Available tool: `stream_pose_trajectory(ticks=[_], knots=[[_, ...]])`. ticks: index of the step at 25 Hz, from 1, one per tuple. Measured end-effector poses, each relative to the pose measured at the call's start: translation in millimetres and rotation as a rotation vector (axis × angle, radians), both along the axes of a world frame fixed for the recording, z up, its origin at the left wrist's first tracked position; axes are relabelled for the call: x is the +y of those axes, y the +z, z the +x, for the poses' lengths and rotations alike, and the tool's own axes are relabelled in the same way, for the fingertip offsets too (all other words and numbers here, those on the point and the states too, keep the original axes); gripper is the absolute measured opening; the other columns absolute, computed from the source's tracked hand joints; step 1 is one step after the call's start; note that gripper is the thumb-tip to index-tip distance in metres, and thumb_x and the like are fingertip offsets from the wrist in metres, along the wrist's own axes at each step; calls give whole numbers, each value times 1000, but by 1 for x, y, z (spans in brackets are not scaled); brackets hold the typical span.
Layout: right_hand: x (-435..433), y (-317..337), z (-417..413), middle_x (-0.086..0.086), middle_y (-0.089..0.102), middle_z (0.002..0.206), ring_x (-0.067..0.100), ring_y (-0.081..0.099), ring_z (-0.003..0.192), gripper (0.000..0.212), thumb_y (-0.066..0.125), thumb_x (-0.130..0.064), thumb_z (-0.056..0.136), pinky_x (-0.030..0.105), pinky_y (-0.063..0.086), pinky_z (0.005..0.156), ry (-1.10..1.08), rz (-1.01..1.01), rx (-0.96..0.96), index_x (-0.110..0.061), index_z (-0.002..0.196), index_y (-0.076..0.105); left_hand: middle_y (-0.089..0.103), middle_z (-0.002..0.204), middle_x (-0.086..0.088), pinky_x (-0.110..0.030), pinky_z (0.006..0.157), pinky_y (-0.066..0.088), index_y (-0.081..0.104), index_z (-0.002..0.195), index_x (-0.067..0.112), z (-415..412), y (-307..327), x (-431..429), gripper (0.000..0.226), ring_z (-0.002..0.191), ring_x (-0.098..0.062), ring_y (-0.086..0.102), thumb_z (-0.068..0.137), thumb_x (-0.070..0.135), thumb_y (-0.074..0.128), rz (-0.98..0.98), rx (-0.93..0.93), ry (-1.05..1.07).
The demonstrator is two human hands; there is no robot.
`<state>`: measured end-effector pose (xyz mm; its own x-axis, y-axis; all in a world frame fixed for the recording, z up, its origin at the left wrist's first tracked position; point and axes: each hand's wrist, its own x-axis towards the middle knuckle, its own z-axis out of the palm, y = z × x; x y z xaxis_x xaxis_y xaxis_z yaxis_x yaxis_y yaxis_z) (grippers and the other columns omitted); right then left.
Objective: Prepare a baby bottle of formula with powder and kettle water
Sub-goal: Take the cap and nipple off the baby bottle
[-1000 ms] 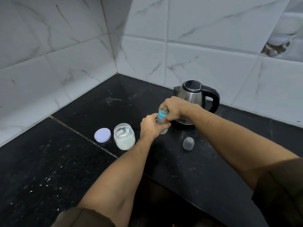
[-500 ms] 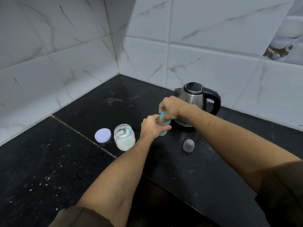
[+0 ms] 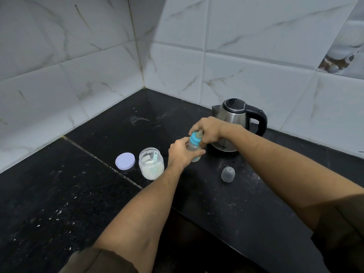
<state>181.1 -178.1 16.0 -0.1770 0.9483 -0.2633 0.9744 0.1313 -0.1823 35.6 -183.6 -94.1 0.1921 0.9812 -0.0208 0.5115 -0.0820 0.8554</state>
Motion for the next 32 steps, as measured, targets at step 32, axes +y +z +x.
stream_pose_trajectory(ticks=[32], knots=[[-14,-126,45,3,64,116,27,64,107,68,92,-47,74,36,50,76,-241,-159,-162,-19,131,67,64,116,6,-39,98,58,74,116,29,-6,-58,-4,57,103,-12,69,64,39,97,-79,-115,104]])
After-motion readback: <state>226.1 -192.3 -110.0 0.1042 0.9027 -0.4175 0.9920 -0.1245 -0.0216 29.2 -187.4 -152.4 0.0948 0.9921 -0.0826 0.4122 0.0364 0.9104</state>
